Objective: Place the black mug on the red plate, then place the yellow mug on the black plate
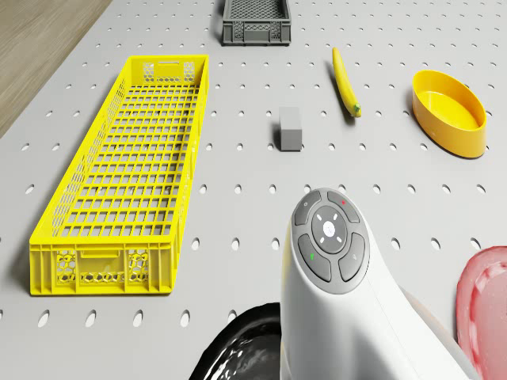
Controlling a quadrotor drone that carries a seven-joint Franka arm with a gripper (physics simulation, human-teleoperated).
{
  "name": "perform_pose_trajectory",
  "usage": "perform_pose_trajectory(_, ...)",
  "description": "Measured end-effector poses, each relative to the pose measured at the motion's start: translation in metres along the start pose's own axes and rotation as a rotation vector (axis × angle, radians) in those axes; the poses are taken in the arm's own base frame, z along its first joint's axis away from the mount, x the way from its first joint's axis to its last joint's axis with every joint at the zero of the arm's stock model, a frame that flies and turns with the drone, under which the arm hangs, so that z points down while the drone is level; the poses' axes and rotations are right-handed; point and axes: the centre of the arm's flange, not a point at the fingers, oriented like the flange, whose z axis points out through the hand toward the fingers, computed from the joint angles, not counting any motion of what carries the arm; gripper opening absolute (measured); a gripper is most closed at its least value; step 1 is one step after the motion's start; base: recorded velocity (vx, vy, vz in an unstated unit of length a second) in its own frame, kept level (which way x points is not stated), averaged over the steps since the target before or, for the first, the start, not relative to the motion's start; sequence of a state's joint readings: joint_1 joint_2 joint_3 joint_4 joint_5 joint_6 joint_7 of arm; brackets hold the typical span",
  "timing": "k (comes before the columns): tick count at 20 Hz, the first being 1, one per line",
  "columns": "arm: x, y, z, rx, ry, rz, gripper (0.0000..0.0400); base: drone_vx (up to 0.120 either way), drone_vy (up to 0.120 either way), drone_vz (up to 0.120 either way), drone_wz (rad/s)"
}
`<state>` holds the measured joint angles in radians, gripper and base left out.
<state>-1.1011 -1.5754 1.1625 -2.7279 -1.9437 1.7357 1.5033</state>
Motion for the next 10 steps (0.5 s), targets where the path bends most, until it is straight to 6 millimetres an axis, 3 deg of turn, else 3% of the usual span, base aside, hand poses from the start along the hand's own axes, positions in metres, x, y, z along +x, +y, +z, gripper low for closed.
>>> perform_pose_trajectory(2, 0.000, 0.000, 0.006, 0.000, 0.000, 0.000, 0.0110, 0.000, 0.000, 0.000, 0.000)
perform_pose_trajectory(6, 0.000, 0.000, 0.010, 0.000, 0.000, 0.000, 0.0284, 0.000, 0.000, 0.000, 0.000)
perform_pose_trajectory(10, 0.000, 0.000, 0.000, 0.000, 0.000, 0.000, 0.0357, 0.000, 0.000, 0.000, 0.000)
